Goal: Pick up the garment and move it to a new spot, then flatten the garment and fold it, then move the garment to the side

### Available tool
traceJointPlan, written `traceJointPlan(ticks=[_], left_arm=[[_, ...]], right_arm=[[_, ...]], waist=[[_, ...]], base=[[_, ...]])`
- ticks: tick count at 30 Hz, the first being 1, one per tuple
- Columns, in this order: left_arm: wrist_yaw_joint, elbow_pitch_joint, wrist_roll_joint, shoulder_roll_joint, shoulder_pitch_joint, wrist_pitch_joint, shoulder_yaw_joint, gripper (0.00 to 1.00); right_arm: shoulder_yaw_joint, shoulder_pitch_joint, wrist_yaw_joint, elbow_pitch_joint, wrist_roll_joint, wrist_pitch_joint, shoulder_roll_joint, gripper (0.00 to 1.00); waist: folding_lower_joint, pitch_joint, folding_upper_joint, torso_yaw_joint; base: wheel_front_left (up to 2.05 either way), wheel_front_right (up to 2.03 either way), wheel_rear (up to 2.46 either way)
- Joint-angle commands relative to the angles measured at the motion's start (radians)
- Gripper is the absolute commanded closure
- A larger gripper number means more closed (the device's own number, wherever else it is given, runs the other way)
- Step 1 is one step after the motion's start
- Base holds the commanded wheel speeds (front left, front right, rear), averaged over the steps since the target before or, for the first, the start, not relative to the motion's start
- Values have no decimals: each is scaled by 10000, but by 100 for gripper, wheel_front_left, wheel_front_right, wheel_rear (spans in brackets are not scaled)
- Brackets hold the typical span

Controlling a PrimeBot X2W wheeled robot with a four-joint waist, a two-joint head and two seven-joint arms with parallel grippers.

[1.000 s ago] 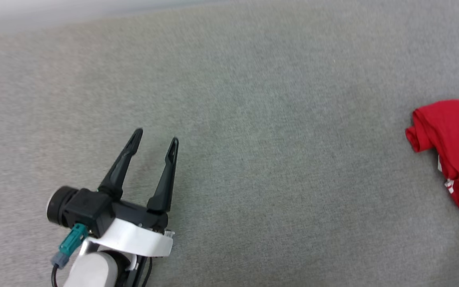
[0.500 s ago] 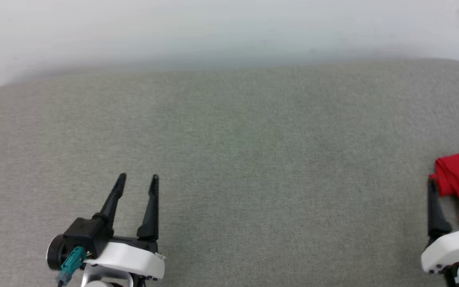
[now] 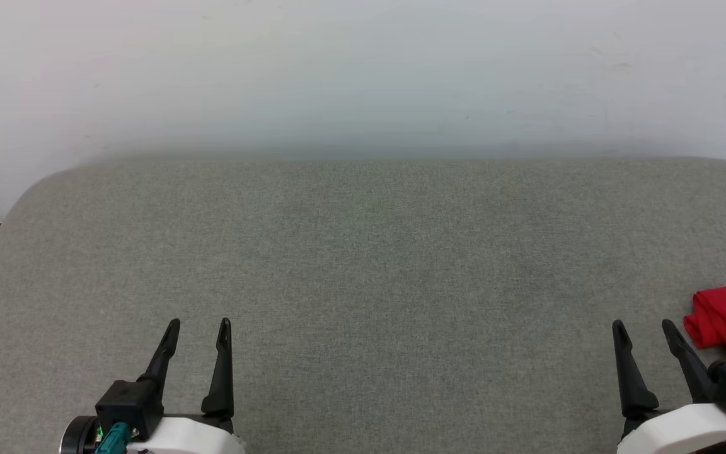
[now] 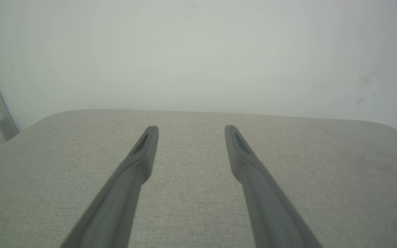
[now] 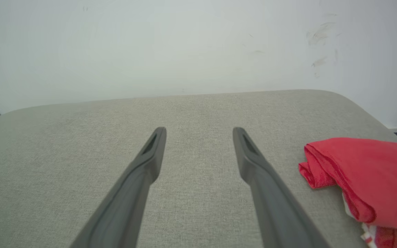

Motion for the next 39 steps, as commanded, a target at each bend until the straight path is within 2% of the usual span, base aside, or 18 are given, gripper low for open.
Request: traceJointPlan(ticks=[1, 12, 35, 36, 39], left_arm=[[-86, 73, 74, -51, 126, -65, 61, 0], [-425, 419, 186, -296, 239, -65, 359, 0], [-859, 807, 405, -650, -29, -66, 724, 0], [-839, 816, 411, -640, 80, 6, 708, 100], [-853, 1034, 239, -709, 128, 97, 725, 100]], right_arm=[[127, 192, -8, -216, 55, -120, 15, 0], [515, 681, -7, -1281, 71, -78, 16, 0], [548, 637, -7, -1217, 109, 55, 17, 0], [552, 573, -2, -1196, 51, 55, 4, 100], [596, 591, -2, -989, 237, 33, 4, 100]], waist=[[2, -68, -1, -64], [2, -215, -1, -251], [2, -231, -1, -253], [3, -231, -1, -255], [3, -228, -1, -255]], base=[[0, 0, 0], [0, 0, 0], [0, 0, 0], [0, 0, 0], [0, 0, 0]])
